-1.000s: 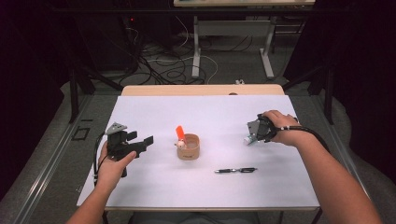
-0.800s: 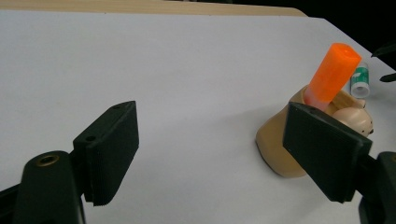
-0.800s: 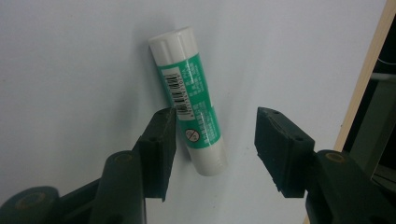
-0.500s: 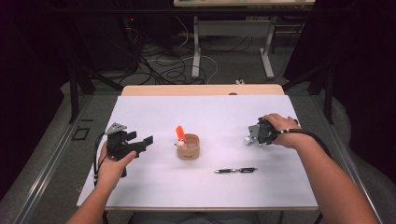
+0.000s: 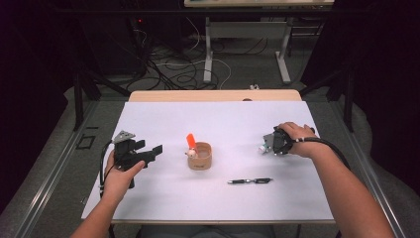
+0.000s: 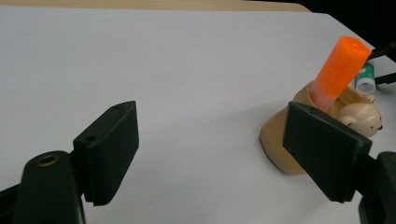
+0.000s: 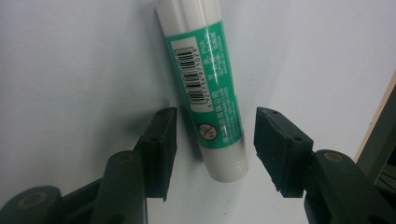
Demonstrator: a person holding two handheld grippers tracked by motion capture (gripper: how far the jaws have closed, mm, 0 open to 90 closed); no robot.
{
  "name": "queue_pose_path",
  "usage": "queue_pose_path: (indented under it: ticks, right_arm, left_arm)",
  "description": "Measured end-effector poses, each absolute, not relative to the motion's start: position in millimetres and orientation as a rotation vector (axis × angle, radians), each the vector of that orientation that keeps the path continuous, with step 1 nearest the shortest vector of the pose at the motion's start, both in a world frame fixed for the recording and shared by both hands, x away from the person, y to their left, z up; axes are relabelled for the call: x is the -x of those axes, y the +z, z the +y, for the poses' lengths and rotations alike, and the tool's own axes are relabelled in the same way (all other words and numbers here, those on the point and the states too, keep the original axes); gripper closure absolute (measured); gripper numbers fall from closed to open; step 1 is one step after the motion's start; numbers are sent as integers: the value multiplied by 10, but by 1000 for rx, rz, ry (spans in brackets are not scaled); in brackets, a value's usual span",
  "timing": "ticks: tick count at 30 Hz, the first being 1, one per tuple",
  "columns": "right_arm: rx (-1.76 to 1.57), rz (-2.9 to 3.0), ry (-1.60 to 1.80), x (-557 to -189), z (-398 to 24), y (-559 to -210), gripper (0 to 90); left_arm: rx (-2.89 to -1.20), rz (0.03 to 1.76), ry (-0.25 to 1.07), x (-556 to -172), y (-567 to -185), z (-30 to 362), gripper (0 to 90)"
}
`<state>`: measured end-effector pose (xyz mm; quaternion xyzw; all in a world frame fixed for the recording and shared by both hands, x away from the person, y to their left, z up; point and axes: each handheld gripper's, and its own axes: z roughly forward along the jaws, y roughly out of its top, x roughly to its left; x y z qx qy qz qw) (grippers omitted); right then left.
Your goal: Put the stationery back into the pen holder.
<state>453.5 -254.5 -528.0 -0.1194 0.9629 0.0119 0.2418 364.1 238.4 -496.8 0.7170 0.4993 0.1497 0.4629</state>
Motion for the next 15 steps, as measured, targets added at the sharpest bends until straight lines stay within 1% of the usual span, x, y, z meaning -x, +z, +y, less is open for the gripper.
queue_pose_path:
  ticks: [5,8,9,15]
  right_arm:
    - [347,2632,6,-4550,-2527,-5314,498]
    - [330,2632,8,-4540,-2513,-5321,513]
    - [369,2621,16,-4560,-2504,-5323,519]
    - [390,2623,-20,-4531,-2479,-5335,606]
  left_arm:
    - [-1761,1230,367,-3645,-4973,2387,190]
    - [-1761,1230,368,-3646,-4972,2386,190]
    - [-1763,1228,369,-3646,-4970,2387,190]
    - [-1765,1228,368,-3649,-4976,2385,190]
